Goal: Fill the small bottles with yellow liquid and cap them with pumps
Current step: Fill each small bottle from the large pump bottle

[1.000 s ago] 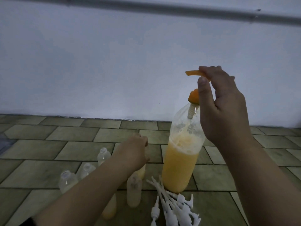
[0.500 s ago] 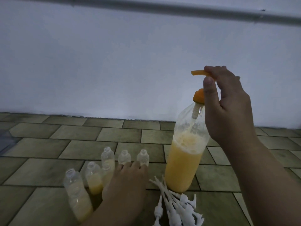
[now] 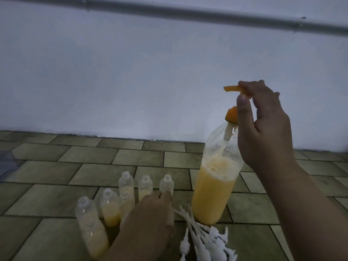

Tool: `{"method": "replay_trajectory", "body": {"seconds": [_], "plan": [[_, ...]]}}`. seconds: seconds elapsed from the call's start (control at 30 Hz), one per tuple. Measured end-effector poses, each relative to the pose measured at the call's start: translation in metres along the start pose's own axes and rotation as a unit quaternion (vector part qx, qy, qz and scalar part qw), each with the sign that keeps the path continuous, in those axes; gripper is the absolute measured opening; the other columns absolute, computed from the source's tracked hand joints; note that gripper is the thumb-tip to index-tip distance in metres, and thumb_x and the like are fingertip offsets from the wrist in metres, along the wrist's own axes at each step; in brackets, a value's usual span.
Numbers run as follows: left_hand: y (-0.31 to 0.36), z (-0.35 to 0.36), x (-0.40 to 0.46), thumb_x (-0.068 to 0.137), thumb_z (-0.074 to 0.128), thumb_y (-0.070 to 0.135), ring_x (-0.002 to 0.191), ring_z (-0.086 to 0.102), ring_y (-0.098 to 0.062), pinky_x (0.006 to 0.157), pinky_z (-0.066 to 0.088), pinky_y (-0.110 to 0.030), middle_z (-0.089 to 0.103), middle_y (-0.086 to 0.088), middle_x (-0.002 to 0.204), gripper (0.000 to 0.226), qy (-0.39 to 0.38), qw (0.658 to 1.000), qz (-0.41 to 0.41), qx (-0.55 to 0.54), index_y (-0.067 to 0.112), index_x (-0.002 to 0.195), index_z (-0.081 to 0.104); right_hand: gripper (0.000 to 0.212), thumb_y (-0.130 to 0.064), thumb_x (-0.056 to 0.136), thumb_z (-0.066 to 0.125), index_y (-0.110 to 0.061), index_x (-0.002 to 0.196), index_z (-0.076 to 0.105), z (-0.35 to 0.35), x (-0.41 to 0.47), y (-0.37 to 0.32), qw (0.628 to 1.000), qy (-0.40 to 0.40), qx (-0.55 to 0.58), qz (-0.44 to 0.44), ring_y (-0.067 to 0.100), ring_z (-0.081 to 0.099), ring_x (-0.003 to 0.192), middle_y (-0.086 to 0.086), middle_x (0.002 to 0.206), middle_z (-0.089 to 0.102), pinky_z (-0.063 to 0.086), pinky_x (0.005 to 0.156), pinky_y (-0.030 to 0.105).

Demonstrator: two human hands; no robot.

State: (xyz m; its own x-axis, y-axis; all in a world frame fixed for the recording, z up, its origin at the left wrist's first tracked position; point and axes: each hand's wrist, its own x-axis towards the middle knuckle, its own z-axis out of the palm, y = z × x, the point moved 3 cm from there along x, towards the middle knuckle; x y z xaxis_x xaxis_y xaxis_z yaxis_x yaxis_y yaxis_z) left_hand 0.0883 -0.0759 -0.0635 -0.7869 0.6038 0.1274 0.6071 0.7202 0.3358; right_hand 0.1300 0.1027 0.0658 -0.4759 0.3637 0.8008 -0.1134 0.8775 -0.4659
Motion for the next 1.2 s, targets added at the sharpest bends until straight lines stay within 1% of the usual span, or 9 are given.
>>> {"method": "replay_trajectory", "body": {"seconds": [0.1, 0.2, 0.37, 0.4, 0.6, 0.7, 0.77, 0.93, 1.2], "plan": [[0.002, -0.034, -0.008, 0.077, 0.069, 0.039, 0.089, 0.048, 0.003, 0.068, 0.038, -0.010, 0.048, 0.019, 0.109, 0.045, 0.040, 0.990, -0.023, -0.135, 0.040, 0.113, 0.042, 0.036, -0.033, 0.100, 0.033, -0.018, 0.124, 0.056, 0.000, 0.004, 0.002, 1.000, 0.016, 0.010, -0.004, 0.002, 0.027, 0.136, -0.017, 0.123, 0.051, 0.005, 0.114, 0.015], [-0.001, -0.068, -0.013, 0.054, 0.081, 0.045, 0.079, 0.058, 0.008, 0.056, 0.045, -0.009, 0.065, 0.014, 0.086, 0.048, 0.146, 0.930, -0.025, -0.335, 0.037, 0.096, 0.060, 0.035, -0.031, 0.101, 0.033, -0.018, 0.123, 0.058, 0.001, 0.006, 0.004, 0.999, 0.027, 0.020, -0.009, -0.003, 0.026, 0.131, -0.016, 0.120, 0.053, 0.004, 0.112, 0.011], [0.007, -0.081, 0.006, 0.059, 0.071, 0.028, 0.074, 0.068, -0.009, 0.063, 0.059, -0.031, 0.071, 0.006, 0.080, 0.027, 0.147, 0.679, -0.004, -0.719, 0.019, 0.084, 0.073, 0.034, -0.026, 0.101, 0.035, -0.015, 0.123, 0.058, 0.004, 0.002, 0.005, 0.998, 0.046, 0.033, -0.016, -0.002, 0.028, 0.131, -0.017, 0.121, 0.050, 0.012, 0.116, 0.026], [0.009, -0.080, 0.010, 0.062, 0.069, 0.032, 0.078, 0.068, -0.011, 0.070, 0.060, -0.037, 0.071, 0.005, 0.084, 0.025, 0.159, 0.662, -0.006, -0.732, 0.019, 0.084, 0.073, 0.034, -0.026, 0.101, 0.035, -0.015, 0.123, 0.058, 0.004, 0.002, 0.005, 0.998, 0.047, 0.034, -0.017, -0.001, 0.029, 0.131, -0.018, 0.121, 0.050, 0.012, 0.116, 0.024], [0.033, -0.084, 0.039, 0.081, 0.042, 0.058, 0.081, 0.062, -0.011, 0.069, 0.055, -0.032, 0.061, 0.002, 0.094, 0.051, 0.166, 0.815, 0.003, -0.556, 0.021, 0.114, 0.049, 0.036, -0.028, 0.101, 0.033, -0.016, 0.125, 0.056, 0.004, 0.003, 0.003, 0.999, 0.035, 0.014, -0.019, 0.004, 0.030, 0.133, -0.018, 0.122, 0.047, 0.005, 0.112, 0.010], [0.037, -0.088, 0.057, 0.094, 0.048, 0.036, 0.091, 0.054, -0.003, 0.071, 0.048, -0.022, 0.051, 0.009, 0.108, 0.029, 0.105, 0.873, 0.011, -0.476, 0.029, 0.120, 0.038, 0.037, -0.029, 0.100, 0.032, -0.017, 0.126, 0.056, 0.004, 0.003, 0.003, 0.999, 0.035, 0.013, -0.018, 0.002, 0.029, 0.133, -0.019, 0.123, 0.046, 0.005, 0.112, 0.012], [0.040, -0.094, 0.065, 0.091, 0.057, 0.029, 0.093, 0.050, 0.002, 0.070, 0.043, -0.013, 0.045, 0.011, 0.118, 0.038, 0.119, 0.909, 0.039, -0.398, 0.032, 0.125, 0.041, 0.037, -0.030, 0.100, 0.032, -0.018, 0.126, 0.055, 0.004, 0.003, 0.002, 0.999, 0.035, 0.010, -0.018, 0.001, 0.028, 0.133, -0.019, 0.124, 0.044, 0.004, 0.113, 0.011], [0.047, -0.104, 0.075, 0.080, 0.072, 0.025, 0.093, 0.051, 0.004, 0.075, 0.039, -0.007, 0.051, 0.012, 0.114, 0.060, 0.161, 0.909, 0.061, -0.379, 0.029, 0.134, 0.046, 0.037, -0.030, 0.100, 0.032, -0.017, 0.126, 0.055, 0.006, 0.003, 0.000, 0.999, 0.032, 0.002, -0.026, 0.003, 0.028, 0.134, -0.019, 0.123, 0.045, 0.002, 0.112, 0.010], [0.057, -0.109, 0.077, 0.074, 0.078, 0.022, 0.096, 0.056, -0.002, 0.079, 0.046, -0.011, 0.059, 0.016, 0.109, 0.052, 0.200, 0.898, 0.092, -0.382, 0.028, 0.119, 0.054, 0.037, -0.030, 0.100, 0.033, -0.016, 0.126, 0.055, 0.007, 0.003, 0.003, 0.999, 0.029, -0.003, -0.031, 0.009, 0.031, 0.137, -0.016, 0.124, 0.048, 0.003, 0.113, 0.011]]}}
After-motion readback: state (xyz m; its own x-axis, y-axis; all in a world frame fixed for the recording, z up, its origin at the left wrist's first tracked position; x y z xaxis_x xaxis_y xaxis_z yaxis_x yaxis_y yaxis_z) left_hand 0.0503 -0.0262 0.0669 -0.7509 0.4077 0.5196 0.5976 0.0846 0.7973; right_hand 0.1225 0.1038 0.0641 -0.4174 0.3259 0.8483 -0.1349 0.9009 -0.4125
